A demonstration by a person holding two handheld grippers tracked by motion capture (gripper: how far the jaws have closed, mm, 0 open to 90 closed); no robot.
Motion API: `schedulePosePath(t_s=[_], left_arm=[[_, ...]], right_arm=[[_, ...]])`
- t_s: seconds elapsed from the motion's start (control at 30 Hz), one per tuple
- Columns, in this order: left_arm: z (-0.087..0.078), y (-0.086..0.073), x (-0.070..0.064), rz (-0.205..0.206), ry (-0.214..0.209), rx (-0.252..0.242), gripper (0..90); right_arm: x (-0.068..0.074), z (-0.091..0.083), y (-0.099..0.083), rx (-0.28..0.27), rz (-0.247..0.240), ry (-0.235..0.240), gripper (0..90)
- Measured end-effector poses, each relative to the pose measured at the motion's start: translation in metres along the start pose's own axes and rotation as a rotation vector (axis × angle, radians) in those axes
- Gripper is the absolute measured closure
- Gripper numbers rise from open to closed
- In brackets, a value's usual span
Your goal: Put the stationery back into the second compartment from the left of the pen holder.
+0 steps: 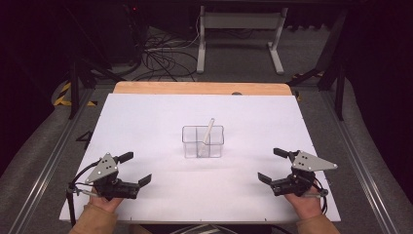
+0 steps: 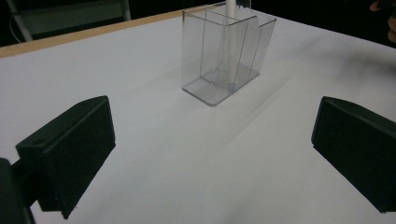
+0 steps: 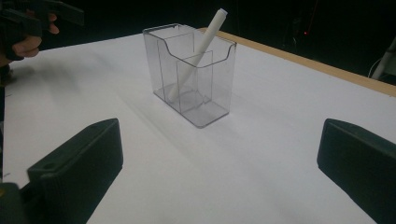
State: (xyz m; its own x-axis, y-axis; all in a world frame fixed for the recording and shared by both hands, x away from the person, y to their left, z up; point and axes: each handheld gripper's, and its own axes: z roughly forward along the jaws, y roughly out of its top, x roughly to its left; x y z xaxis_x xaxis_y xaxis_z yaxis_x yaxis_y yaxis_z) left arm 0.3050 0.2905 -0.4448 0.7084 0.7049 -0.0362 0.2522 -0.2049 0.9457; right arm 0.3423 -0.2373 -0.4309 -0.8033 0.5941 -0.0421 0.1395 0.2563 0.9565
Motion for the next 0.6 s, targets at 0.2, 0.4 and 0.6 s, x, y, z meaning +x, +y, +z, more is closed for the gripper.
schedulePosePath(t_s=[0.2, 0.4, 0.6], left_arm=[[-0.0043, -0.0043, 0.0021, 0.007, 0.031, -0.019, 0.6], [-0.0075, -0.0019, 0.0045, -0.013, 0.031, -0.025, 0.7], [-0.0104, 0.0016, 0.0091, -0.087, 0.037, -0.008, 1.2]], right_arm=[[-0.0008, 0.0020, -0.0030, -0.001, 0.002, 0.004, 1.0], [-0.0025, 0.0026, -0.0052, 0.002, 0.011, -0.001, 1.0], [-0.0028, 0.0034, -0.0053, 0.006, 0.012, -0.002, 1.0]])
